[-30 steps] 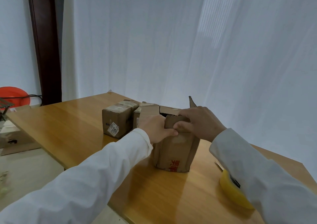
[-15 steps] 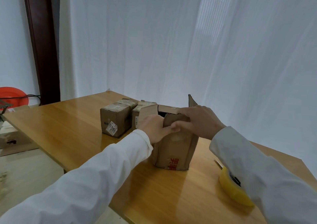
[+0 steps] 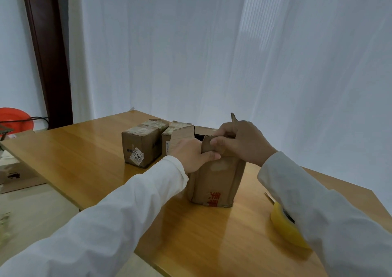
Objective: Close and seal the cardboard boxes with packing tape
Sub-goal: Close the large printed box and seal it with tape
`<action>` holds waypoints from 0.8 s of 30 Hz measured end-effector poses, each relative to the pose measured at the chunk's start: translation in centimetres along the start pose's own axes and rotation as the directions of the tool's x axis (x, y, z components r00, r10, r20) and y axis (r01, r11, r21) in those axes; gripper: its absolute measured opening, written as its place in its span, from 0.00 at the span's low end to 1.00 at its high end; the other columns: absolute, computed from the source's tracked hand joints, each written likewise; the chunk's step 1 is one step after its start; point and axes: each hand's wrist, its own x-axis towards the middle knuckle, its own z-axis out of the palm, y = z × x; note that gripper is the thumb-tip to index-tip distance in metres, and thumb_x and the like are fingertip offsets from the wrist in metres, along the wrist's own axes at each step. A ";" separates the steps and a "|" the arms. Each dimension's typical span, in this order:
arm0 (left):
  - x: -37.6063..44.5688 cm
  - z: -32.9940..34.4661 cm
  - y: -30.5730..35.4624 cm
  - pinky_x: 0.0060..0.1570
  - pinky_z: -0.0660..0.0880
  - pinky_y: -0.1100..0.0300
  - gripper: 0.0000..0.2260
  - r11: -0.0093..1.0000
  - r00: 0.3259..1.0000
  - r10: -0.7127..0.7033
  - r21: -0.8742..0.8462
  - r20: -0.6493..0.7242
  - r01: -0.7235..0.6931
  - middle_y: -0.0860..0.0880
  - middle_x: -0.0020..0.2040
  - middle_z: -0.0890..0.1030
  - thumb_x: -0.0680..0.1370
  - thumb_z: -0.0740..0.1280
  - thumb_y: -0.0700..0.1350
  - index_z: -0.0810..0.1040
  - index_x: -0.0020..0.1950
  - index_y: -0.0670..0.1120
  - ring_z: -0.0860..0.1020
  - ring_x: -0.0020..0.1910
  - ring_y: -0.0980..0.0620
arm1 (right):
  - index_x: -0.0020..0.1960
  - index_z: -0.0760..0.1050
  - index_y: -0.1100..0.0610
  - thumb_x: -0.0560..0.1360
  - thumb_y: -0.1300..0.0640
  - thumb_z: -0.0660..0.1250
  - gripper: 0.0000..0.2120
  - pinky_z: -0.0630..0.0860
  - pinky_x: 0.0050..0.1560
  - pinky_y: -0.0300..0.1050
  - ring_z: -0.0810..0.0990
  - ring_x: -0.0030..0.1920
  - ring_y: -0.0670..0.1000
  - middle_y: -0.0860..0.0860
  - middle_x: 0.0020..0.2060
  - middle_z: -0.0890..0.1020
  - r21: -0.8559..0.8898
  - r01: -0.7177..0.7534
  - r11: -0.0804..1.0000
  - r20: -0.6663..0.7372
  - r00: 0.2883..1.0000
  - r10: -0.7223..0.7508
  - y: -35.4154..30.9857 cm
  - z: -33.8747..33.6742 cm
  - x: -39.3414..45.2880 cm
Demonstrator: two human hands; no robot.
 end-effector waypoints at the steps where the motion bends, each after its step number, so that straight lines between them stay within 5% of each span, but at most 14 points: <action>1: 0.0 0.0 0.2 0.38 0.68 0.60 0.20 1.000 1.000 0.006 0.006 0.007 -0.006 0.48 0.35 0.76 0.76 0.63 0.60 0.78 0.43 0.43 0.75 0.38 0.51 | 0.39 0.80 0.42 0.71 0.49 0.71 0.03 0.74 0.53 0.45 0.79 0.45 0.42 0.39 0.36 0.82 0.002 0.002 1.000 -0.010 1.000 -0.002 0.1 0.0 0.0; 4: 0.0 0.0 0.1 0.37 0.68 0.59 0.19 1.000 1.000 -0.009 -0.018 0.008 0.009 0.48 0.33 0.75 0.76 0.64 0.60 0.77 0.38 0.45 0.74 0.36 0.52 | 0.37 0.77 0.39 0.72 0.49 0.70 0.07 0.74 0.53 0.45 0.79 0.45 0.42 0.38 0.36 0.81 -0.011 0.024 1.000 -0.009 1.000 -0.025 0.0 0.2 0.1; 7: -0.1 0.1 -0.3 0.44 0.74 0.55 0.18 0.998 1.000 -0.012 -0.064 -0.017 0.011 0.45 0.38 0.80 0.75 0.66 0.59 0.80 0.44 0.43 0.78 0.41 0.49 | 0.41 0.80 0.42 0.71 0.48 0.71 0.01 0.74 0.49 0.42 0.79 0.44 0.43 0.40 0.37 0.82 -0.030 0.029 0.999 0.072 0.997 -0.026 0.2 -0.4 0.1; 10: -0.1 0.2 -0.5 0.50 0.76 0.54 0.16 0.995 1.000 -0.008 -0.096 0.004 0.008 0.48 0.42 0.82 0.74 0.68 0.58 0.82 0.47 0.46 0.78 0.45 0.51 | 0.42 0.78 0.52 0.71 0.48 0.70 0.08 0.69 0.40 0.41 0.76 0.37 0.46 0.47 0.34 0.79 -0.298 0.063 0.952 0.165 0.986 -0.013 1.4 -1.2 -0.5; 13: -0.2 0.3 -0.1 0.50 0.76 0.54 0.12 1.000 1.000 -0.010 -0.017 -0.012 0.009 0.51 0.39 0.80 0.74 0.68 0.58 0.80 0.42 0.50 0.78 0.45 0.51 | 0.41 0.76 0.54 0.73 0.46 0.68 0.11 0.67 0.37 0.42 0.75 0.35 0.49 0.50 0.33 0.79 -0.434 0.066 0.898 0.063 0.997 -0.043 2.3 -0.9 -1.3; 24: -0.2 0.9 0.5 0.52 0.74 0.51 0.13 1.000 0.992 -0.014 -0.003 -0.129 0.014 0.49 0.42 0.81 0.74 0.67 0.58 0.79 0.42 0.49 0.77 0.47 0.49 | 0.45 0.76 0.54 0.77 0.46 0.62 0.12 0.63 0.43 0.41 0.73 0.40 0.48 0.46 0.34 0.77 -0.482 0.126 0.867 0.082 0.992 -0.098 2.2 -0.7 -1.0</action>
